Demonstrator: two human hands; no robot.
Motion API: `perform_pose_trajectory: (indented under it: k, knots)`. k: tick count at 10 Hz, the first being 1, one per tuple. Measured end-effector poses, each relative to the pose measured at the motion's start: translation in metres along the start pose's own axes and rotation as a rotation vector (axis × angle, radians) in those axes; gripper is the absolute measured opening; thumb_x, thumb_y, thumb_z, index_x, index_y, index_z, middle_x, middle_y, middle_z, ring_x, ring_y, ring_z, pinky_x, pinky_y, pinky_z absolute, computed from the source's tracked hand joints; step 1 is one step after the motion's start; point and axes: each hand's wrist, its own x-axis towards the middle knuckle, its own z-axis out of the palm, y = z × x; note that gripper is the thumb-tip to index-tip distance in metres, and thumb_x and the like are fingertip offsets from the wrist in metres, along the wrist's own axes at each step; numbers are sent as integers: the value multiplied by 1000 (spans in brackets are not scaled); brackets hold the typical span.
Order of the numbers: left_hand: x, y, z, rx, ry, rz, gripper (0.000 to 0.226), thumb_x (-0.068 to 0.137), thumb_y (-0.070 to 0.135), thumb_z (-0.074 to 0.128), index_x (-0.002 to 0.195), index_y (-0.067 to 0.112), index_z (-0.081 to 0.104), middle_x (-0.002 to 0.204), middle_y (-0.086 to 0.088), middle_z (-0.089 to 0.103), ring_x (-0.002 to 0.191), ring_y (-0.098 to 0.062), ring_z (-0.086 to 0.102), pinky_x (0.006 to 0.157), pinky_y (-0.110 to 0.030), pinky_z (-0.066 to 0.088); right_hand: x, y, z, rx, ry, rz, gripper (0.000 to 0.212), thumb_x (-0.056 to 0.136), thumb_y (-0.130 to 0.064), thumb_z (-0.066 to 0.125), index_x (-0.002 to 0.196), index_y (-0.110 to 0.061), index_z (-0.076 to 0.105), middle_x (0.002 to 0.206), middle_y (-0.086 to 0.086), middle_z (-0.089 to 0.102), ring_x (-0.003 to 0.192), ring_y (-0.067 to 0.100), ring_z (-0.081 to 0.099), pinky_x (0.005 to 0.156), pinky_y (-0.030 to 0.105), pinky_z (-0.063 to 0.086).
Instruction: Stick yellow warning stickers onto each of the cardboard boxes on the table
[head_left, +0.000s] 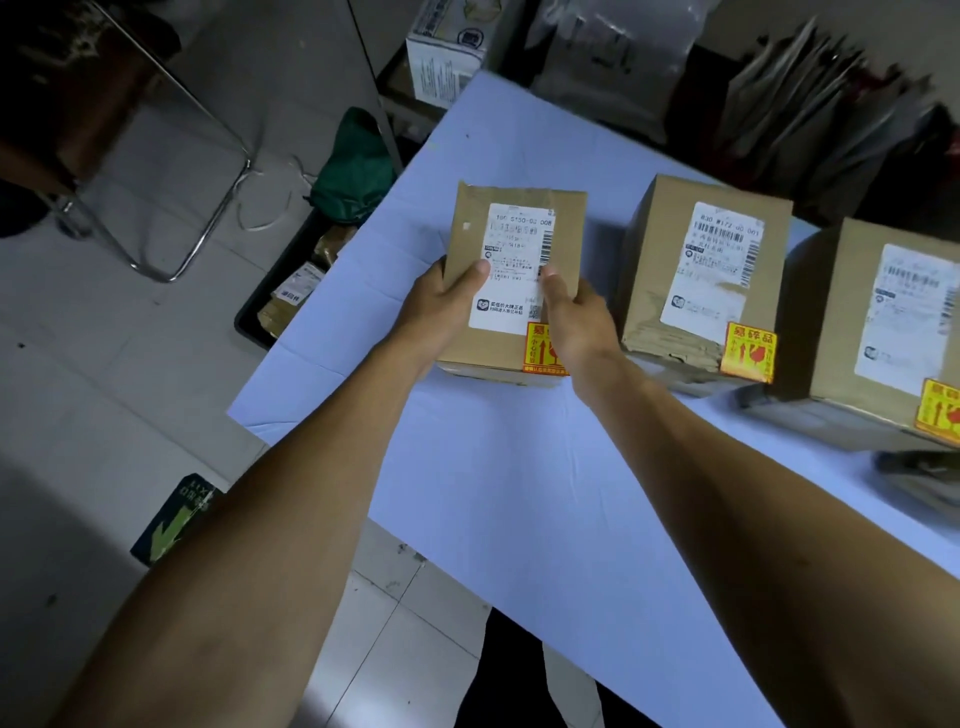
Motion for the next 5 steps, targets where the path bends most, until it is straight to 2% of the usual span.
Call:
perform_pose_trajectory:
  k: [1,2,3,4,5]
  knots:
    - [-2,1,0,17,23,6,35,93,53,56,121,33,63,105,17,73,93,-3,71,78,-26,56,-4,-1,0,-26,3,-7,56,96,-60,42,133,-18,52,127,6,64,116,29,59,101,44,46]
    - [-7,5,1,136,70,31,42,93,56,53,126,30,62,113,10,72,101,-13,68,85,-32,55,-6,-13,-8,-71,-34,74,52,97,-54,46,129,-15,56,114,6,67,96,24,64,81,35,52]
    - [-13,15,1,376,166,101,48,95,53,54,130,22,58,126,-2,67,113,-25,62,92,-37,51,-17,-33,-24,-174,-51,27,33,95,-39,52,109,-12,64,81,-1,62,75,22,62,55,24,40]
    - [-25,34,5,583,207,155,68,96,48,56,150,12,36,153,-13,42,141,-31,38,113,-43,36,-40,-39,-49,-366,24,-258,34,96,-36,52,116,-11,62,110,7,70,110,32,61,71,24,39]
    - [-56,53,22,830,160,309,71,97,50,51,154,14,29,160,-14,31,147,-33,26,117,-50,27,-80,-29,-81,-546,96,-526,46,97,-34,54,134,-8,53,130,17,63,119,35,57,84,31,42]
